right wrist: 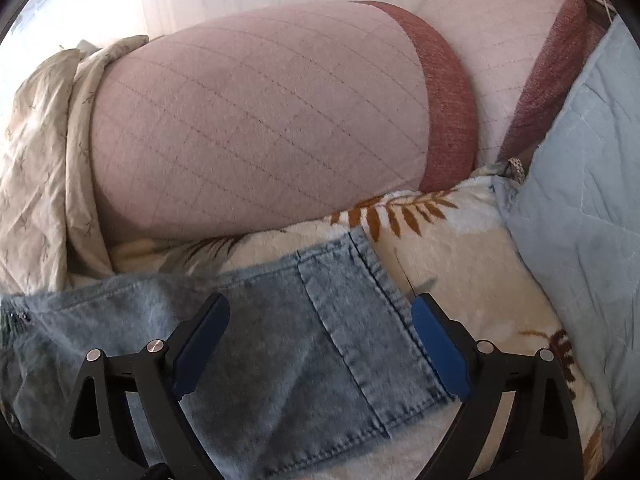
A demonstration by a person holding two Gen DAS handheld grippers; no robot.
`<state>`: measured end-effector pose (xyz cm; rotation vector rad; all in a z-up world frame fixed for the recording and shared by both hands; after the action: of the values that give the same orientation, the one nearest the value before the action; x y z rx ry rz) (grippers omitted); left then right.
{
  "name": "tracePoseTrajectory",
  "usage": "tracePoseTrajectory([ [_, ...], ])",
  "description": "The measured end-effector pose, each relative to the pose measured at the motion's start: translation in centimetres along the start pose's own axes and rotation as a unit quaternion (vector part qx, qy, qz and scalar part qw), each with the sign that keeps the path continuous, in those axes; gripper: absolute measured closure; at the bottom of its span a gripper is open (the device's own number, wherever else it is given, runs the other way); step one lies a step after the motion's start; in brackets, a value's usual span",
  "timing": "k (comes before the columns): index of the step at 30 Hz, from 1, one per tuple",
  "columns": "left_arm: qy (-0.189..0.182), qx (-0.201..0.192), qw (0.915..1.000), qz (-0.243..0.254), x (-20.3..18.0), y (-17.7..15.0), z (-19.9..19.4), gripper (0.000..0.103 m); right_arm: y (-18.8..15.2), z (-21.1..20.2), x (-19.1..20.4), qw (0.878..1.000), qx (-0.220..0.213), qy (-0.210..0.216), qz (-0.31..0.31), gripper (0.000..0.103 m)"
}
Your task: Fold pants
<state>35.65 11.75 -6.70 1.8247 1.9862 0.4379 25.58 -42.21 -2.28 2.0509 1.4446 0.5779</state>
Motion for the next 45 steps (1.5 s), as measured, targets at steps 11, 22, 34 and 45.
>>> tracePoseTrajectory([
  [11,-0.082,0.028,0.9958,-0.031,-0.3,-0.6,1.8,0.097,1.5,1.3,0.4,0.999,-0.01,-0.025,-0.024,0.01],
  [22,-0.104,-0.015,0.9931,-0.051,1.8,-1.2,-1.0,0.098,2.6,3.2,-1.5,1.0,0.011,0.021,0.011,0.012],
  [34,-0.129,0.033,0.9879,-0.08,1.8,-1.8,2.1,0.086,1.0,8.1,-2.6,0.996,0.08,-0.019,0.033,0.069],
  [45,-0.131,-0.001,0.9877,-0.086,1.6,-2.3,0.2,0.099,0.1,2.7,-2.5,0.998,0.014,0.023,0.049,0.092],
])
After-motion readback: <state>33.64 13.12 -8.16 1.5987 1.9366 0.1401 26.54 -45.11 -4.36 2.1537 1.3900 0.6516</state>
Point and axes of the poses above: each gripper's, at about its wrist camera, not at the fingertips, and z roughly the way its jaws point, x to its left, y to its top, the point moved 3 cm from there along z, roughly the way its jaws point, and after that the axes turned 1 degree about y, right-handed, at the moved point
